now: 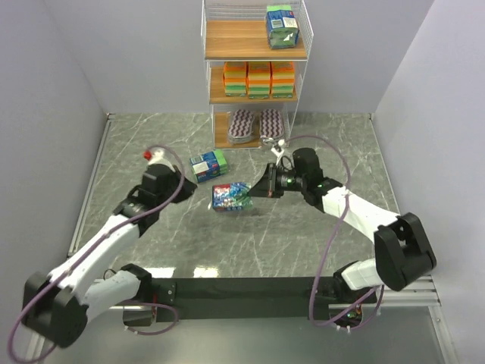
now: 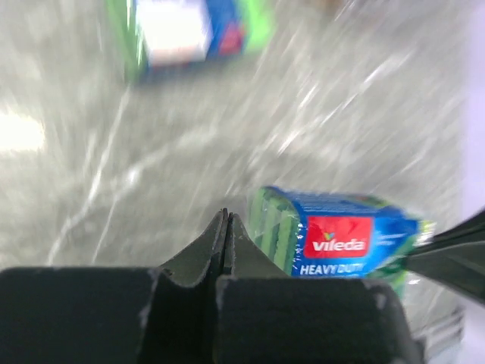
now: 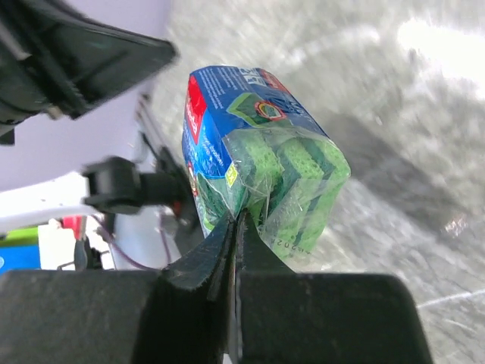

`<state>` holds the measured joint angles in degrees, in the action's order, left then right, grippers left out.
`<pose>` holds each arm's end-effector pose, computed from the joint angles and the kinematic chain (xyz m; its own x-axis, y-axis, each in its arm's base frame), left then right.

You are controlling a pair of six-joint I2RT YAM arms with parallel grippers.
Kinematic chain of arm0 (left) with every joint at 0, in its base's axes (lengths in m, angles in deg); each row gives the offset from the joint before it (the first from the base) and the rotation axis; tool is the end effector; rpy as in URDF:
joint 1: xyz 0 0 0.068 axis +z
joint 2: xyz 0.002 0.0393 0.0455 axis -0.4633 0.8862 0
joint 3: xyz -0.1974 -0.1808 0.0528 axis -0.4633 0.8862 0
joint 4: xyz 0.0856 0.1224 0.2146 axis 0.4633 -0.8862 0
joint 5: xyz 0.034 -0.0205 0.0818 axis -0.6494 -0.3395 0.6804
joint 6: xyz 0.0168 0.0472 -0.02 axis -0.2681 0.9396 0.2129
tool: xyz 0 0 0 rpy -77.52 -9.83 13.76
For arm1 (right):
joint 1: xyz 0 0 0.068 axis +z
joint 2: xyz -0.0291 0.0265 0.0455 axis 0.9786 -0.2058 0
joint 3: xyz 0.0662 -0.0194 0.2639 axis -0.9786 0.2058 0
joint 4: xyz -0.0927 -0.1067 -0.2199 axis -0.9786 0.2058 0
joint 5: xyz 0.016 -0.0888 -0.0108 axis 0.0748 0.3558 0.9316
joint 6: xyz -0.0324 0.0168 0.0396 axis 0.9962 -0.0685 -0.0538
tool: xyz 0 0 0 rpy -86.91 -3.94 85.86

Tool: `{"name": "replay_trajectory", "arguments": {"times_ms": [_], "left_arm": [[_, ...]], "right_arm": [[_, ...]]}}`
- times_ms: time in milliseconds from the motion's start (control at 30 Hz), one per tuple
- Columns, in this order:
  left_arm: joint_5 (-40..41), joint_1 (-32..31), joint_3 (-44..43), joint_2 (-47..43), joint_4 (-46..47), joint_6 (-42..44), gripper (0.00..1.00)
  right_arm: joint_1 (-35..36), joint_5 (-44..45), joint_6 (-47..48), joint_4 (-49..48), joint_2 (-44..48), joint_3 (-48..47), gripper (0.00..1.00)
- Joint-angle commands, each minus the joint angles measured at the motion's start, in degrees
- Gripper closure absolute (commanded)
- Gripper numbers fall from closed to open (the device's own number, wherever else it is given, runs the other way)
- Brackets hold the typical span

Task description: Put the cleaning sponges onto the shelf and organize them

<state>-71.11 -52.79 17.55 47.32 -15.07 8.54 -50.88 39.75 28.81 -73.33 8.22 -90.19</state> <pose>0.2051 -0.0951 0.2512 -0.6280 -0.4945 -0.6008 -0.0720 0.8057 -0.5879 0.2558 0.1583 0.2343 -0.8594 0.0526 -0.5086 -0.4327 0.4550 0.7783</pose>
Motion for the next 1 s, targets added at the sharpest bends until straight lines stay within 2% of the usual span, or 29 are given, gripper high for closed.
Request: {"name": "replay_trajectory", "arguments": {"times_ms": [0, 167, 300, 500, 600, 667, 733, 867, 967], "left_arm": [[8.6, 0.8, -5.6, -7.7, -6.0, 2.2, 0.99], [9.4, 0.9, -7.3, -12.2, -8.0, 2.5, 0.99], [8.1, 0.9, -6.6, -12.2, -9.2, 2.2, 0.99], [5.5, 0.9, -3.7, -15.7, -9.1, 0.6, 0.99], [5.5, 0.9, -3.4, -17.4, -10.3, 0.2, 0.99], [4.9, 1.0, -3.3, -18.2, -10.7, 0.5, 0.99], [4.6, 0.9, -3.5, -18.4, -11.4, 0.6, 0.99], [3.6, 0.9, -3.6, -19.4, -11.6, 0.3, 0.99], [3.2, 1.0, -3.4, -20.0, -11.9, -0.2, 0.99]], "right_arm": [[-2.1, -2.6, -3.0, -1.9, 5.4, -5.2, 1.0], [-3.2, 1.6, -10.5, -10.4, 7.9, -11.7, 1.0], [-4.0, 10.0, -14.2, -13.6, 6.8, -19.1, 1.0], [-5.5, 29.7, -25.9, -23.6, 4.4, -23.7, 1.0], [-5.2, 39.3, -30.1, -25.6, 1.9, -27.2, 1.0], [-4.7, 43.6, -31.8, -24.2, -0.5, -33.3, 1.0], [-4.0, 44.3, -32.0, -23.5, -5.5, -38.6, 1.0], [-2.0, 48.5, -31.3, -16.9, -15.1, -54.1, 1.0], [-1.1, 52.8, -32.2, -14.7, -19.7, -60.6, 1.0]]}}
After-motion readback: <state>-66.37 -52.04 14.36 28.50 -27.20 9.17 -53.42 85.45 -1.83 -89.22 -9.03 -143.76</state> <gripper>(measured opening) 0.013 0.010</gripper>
